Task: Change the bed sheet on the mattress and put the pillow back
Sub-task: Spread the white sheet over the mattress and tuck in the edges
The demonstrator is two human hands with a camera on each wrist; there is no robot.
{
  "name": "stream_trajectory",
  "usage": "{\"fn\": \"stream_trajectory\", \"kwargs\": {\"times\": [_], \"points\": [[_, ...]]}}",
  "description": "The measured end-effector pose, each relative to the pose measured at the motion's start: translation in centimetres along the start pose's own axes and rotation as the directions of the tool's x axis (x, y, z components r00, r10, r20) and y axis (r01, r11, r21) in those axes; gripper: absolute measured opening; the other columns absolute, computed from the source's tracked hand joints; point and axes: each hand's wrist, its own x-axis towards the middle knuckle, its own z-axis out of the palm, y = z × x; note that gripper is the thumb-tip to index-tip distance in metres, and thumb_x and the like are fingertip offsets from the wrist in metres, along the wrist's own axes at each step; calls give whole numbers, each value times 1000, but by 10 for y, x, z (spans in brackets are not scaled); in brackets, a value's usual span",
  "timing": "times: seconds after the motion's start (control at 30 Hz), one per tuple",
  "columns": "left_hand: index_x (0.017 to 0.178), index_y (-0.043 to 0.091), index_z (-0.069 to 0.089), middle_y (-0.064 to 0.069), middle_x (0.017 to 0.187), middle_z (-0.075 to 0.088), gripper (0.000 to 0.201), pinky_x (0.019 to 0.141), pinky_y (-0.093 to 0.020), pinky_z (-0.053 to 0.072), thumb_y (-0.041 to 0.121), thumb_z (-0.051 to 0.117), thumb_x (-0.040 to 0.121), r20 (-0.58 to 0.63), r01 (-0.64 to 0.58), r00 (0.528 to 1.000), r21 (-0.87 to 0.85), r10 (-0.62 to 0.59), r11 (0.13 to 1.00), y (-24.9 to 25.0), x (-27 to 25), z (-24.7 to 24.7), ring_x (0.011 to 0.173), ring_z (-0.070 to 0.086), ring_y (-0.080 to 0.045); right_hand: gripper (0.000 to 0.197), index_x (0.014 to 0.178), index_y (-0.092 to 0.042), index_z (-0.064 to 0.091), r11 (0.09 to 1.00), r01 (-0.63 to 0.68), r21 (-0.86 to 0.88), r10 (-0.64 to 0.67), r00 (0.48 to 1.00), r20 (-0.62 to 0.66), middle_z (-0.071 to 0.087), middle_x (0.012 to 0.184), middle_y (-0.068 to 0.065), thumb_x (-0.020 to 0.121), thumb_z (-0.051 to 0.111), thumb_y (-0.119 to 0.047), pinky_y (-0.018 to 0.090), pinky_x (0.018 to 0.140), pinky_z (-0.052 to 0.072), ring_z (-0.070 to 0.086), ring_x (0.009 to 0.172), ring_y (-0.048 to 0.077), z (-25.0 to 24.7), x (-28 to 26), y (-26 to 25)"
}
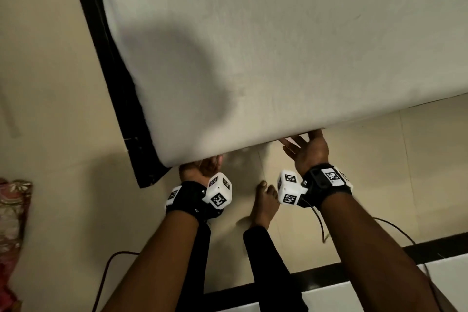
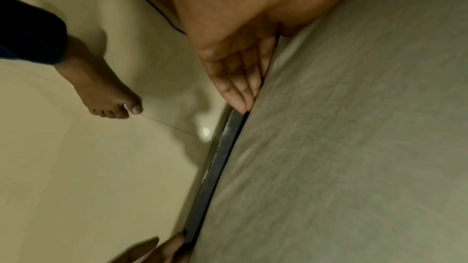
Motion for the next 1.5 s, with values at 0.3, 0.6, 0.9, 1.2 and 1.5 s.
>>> {"fn": "stream_trajectory", "kwargs": {"times": [0.3,0.6,0.9,1.2,1.5], "points": [[100,15,59,-15,112,58,17,99,-49,47,21,44,105,26,-156,987,364,157,919,14,-101,-4,113,55,-28,49,116,-7,66,987,-98,-131,110,990,87,72,112,15,102,46,-49,38,82,51,66,99,29,17,-84,24],[118,0,50,-24,112,56,40,81,-47,52,31,58,95,-151,277,952,794,-266,541,97,-111,52,101,57,-37,60,128,-14,61,929,-274,249,251,961,121,65,126,12,100,38,-62,43,88,46,60,114,28,88,-115,102],[84,12,71,-4,87,71,38,77,-36,48,47,59,90,664,-487,729,333,-166,-807,219,-112,119,84,63,-25,48,100,-22,62,762,-222,608,270,963,13,64,95,2,98,41,-65,34,76,45,60,84,21,168,-119,175],[84,25,72,2,76,72,52,88,-47,33,53,30,95,639,-145,498,-605,-586,-783,290,-54,143,83,68,-27,49,98,-23,73,680,-58,731,204,972,-113,76,91,1,91,55,-68,30,65,56,70,80,20,202,-104,198],[109,38,72,13,106,72,63,117,-65,6,72,22,92,524,-343,521,-594,-674,-728,310,-39,158,115,61,-17,45,110,2,64,997,-71,-2,57,819,-571,65,116,26,104,38,-35,35,81,42,60,107,41,210,-146,174]]}}
